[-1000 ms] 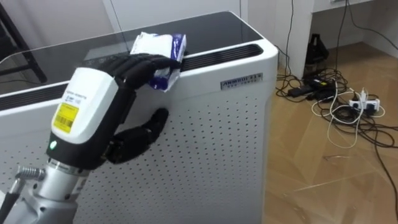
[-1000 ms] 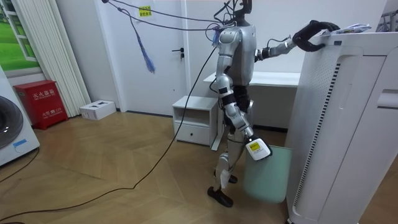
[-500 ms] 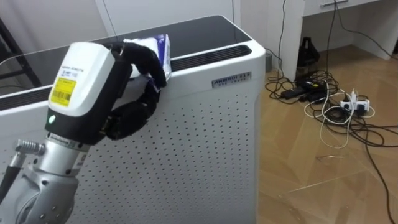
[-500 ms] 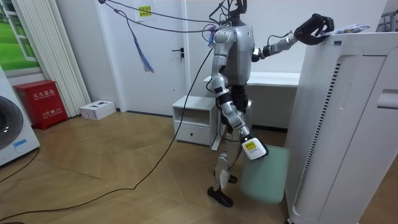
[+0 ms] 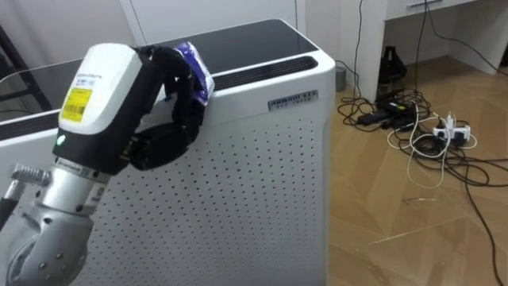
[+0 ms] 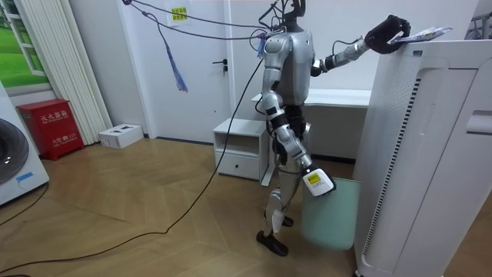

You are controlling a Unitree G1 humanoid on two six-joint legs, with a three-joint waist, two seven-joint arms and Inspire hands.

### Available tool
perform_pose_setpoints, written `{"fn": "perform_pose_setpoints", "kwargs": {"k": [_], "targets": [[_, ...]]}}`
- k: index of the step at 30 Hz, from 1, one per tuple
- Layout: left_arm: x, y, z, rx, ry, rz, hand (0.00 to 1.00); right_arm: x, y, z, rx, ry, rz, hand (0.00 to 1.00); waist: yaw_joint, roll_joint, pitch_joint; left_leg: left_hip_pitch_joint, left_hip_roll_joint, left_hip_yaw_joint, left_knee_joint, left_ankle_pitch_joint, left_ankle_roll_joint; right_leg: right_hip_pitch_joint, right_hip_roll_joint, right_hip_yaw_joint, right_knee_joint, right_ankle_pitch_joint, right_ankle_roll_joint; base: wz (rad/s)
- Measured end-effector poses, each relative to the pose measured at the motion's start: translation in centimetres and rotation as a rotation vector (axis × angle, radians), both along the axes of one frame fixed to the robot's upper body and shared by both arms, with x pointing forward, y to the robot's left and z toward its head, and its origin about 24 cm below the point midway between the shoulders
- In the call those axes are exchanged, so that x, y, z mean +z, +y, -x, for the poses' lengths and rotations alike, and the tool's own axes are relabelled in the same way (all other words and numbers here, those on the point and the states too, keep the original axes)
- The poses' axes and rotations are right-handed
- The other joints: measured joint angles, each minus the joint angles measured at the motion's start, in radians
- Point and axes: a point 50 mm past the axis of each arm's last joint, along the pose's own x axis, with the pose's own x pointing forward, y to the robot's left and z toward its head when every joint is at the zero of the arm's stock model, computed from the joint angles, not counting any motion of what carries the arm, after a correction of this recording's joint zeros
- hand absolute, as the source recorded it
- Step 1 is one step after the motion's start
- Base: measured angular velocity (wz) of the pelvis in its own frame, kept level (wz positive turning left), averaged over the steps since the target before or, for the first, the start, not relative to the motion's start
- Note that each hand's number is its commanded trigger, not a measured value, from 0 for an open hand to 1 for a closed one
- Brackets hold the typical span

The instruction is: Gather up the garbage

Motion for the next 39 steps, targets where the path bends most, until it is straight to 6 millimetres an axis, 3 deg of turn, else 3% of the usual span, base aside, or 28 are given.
{"fn": "perform_pose_setpoints", "kwargs": {"k": [11,19,24,30,39], "targets": [[0.0,-0.2,0.6,-0.322,0.189,0.446,1.00,1.9,1.1,-3.9,-0.036,-0.153,-0.039,1.00,-0.006,-0.017,0.0064,-0.025,-0.001,0.000,0.007,0.004,0.000,-0.009,-0.014,-0.026,-0.001,0.000,0.000,0.08],[-1.2,-3.4,1.6,-0.621,0.363,0.542,1.00,2.9,2.0,-5.2,0.045,-0.203,-0.022,1.00,-0.008,-0.021,0.0059,-0.043,-0.001,0.005,0.014,0.004,0.000,-0.027,-0.015,-0.028,-0.001,0.001,0.000,0.01],[-2.0,-4.9,2.3,-0.800,0.486,0.548,1.00,3.4,2.3,-5.6,0.081,-0.227,-0.005,1.00,-0.008,-0.012,0.0027,-0.043,-0.001,0.005,0.015,0.004,0.000,-0.028,-0.015,-0.026,-0.002,0.001,0.000,-0.01],[-4.0,-6.4,3.2,-0.912,0.691,0.412,1.00,3.6,2.2,-5.8,0.074,-0.242,0.008,1.00,-0.005,0.012,-0.0025,-0.054,0.000,0.010,0.015,0.004,0.000,-0.043,-0.014,-0.021,-0.001,0.002,-0.001,-0.02],[-4.9,-6.3,3.6,-0.872,0.720,0.307,1.00,3.7,2.7,-5.9,0.085,-0.252,0.003,1.00,0.000,0.005,0.0050,-0.051,0.003,0.028,0.014,0.004,-0.001,-0.046,-0.007,0.002,-0.001,0.002,-0.001,-0.06]]}}
